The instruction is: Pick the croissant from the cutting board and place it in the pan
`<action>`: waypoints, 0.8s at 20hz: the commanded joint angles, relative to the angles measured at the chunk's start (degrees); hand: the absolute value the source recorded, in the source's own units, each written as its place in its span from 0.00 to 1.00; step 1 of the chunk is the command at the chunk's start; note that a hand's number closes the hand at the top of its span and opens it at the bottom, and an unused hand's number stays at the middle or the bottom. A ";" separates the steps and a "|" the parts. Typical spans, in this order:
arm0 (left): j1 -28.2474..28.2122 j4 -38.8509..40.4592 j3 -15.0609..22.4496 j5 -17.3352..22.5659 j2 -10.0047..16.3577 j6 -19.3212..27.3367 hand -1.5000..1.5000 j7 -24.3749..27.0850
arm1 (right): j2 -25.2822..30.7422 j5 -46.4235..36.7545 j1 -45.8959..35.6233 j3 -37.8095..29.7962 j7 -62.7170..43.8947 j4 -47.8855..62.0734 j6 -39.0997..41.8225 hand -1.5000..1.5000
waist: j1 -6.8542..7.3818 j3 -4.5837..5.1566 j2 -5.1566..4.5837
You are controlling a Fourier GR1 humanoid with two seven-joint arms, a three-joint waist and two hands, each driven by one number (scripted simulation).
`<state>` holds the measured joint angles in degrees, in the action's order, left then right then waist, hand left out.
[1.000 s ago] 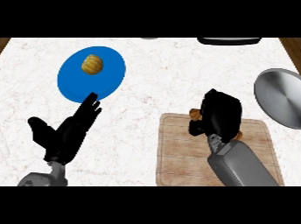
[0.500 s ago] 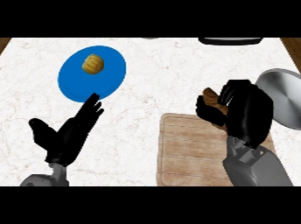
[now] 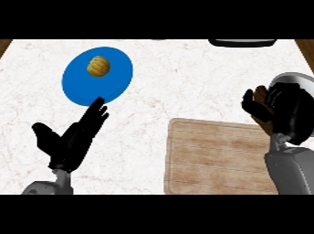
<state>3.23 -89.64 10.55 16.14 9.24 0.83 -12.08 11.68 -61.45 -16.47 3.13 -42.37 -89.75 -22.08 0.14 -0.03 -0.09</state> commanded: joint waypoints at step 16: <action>0.84 -0.05 -1.53 -0.92 -1.43 -1.08 0.50 -0.27 | 16.77 17.63 -16.44 -23.80 33.55 48.24 -26.03 1.00 | 0.90 -0.07 -0.23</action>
<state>4.61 -88.83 9.79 15.09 7.94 -0.24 -12.28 24.20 -49.66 -28.95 -17.18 -15.75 -48.28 -47.81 1.24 -0.16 -0.52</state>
